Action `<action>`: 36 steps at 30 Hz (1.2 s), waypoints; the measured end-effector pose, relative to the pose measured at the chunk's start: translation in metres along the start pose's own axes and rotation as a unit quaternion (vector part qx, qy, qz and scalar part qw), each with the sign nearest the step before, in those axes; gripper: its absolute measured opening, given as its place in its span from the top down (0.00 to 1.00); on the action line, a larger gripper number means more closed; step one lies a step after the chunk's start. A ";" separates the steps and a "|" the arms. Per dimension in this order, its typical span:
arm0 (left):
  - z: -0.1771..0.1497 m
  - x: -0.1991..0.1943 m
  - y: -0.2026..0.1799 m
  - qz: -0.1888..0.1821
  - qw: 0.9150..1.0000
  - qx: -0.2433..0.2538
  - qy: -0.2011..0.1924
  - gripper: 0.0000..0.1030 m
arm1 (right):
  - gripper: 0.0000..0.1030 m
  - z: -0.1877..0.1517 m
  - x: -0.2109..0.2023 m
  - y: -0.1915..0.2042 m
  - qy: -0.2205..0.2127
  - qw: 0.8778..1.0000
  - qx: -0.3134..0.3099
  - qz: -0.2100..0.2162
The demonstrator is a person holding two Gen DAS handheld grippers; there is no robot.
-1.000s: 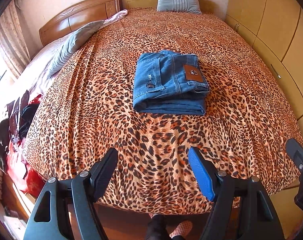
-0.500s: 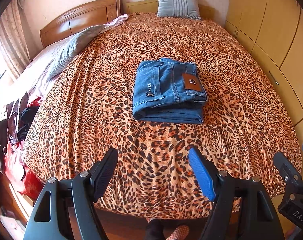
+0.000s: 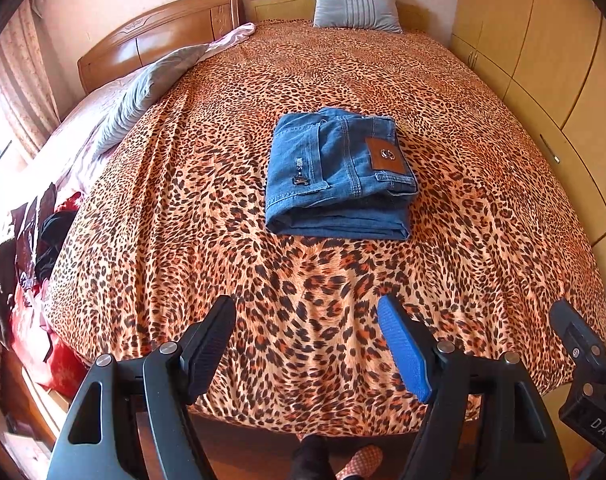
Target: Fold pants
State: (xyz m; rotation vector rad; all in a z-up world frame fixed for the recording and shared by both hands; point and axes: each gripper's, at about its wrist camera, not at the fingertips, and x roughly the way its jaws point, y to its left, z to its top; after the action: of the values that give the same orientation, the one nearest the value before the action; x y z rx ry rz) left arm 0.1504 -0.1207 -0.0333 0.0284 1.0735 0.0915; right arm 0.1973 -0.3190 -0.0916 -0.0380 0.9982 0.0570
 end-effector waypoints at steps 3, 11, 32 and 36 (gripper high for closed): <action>0.001 0.002 0.001 0.000 1.000 0.000 0.001 0.29 | 0.00 0.000 0.002 0.001 0.003 1.000 0.002 0.000; 0.000 0.003 -0.001 -0.004 1.000 0.007 0.001 0.29 | 0.00 0.002 0.004 0.002 0.006 1.000 0.003 -0.003; 0.000 0.003 -0.003 -0.004 1.000 0.012 -0.001 0.29 | 0.00 0.000 0.006 0.001 0.009 1.000 0.007 -0.010; 0.000 0.003 -0.004 -0.003 1.000 0.013 -0.001 0.29 | 0.00 0.001 0.007 -0.001 0.009 1.000 0.008 -0.011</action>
State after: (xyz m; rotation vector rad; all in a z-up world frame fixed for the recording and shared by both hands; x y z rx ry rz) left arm 0.1526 -0.1241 -0.0362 0.0487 1.0732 0.0730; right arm 0.2018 -0.3196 -0.0964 -0.0355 1.0156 0.0278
